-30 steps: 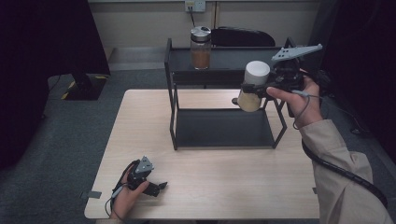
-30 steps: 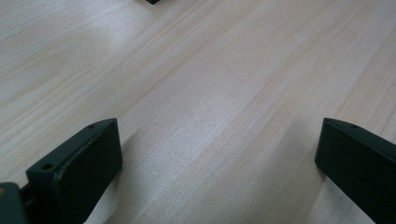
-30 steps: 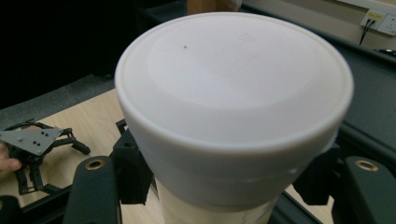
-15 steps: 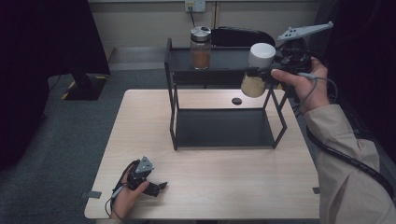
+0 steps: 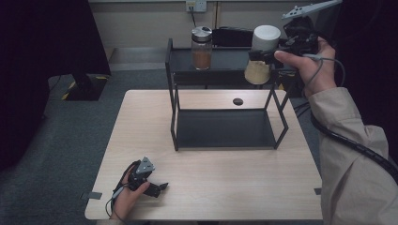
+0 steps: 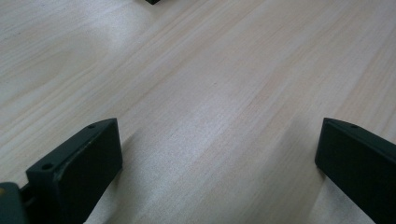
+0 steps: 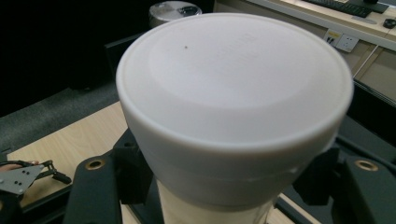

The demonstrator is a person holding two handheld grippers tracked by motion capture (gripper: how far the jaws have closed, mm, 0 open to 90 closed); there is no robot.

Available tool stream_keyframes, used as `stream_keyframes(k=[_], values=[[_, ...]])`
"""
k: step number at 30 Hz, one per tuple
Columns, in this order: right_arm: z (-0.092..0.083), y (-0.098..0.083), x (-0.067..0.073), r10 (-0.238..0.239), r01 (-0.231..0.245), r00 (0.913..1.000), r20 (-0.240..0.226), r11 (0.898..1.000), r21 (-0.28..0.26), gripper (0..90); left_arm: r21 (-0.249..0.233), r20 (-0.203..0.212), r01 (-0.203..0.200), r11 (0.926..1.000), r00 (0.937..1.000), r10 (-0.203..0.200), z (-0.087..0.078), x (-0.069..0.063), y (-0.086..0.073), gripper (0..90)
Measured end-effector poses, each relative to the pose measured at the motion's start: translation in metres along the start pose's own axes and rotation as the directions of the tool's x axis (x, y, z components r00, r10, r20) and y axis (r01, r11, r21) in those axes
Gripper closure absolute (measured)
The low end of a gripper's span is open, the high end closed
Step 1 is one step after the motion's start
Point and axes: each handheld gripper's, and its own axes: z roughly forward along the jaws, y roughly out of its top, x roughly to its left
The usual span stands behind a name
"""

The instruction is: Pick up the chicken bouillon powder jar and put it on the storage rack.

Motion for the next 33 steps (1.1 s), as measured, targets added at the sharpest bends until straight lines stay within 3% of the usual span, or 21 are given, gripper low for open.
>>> stream_keyframes(k=[13, 33], values=[[0.021, 0.021, -0.008, 0.014, -0.014, 0.9994, 0.031, 1.000, 0.009, 34.5, 0.000, 0.001, 0.002, 1.0000, 1.0000, -0.002, 0.000, 0.000, 0.000, 0.0], [0.061, 0.032, -0.023, 0.042, -0.044, 0.9964, 0.073, 0.999, 0.019, 34.6, 0.000, 0.001, 0.001, 1.0000, 1.0000, -0.001, 0.000, 0.000, 0.000, 0.0]])
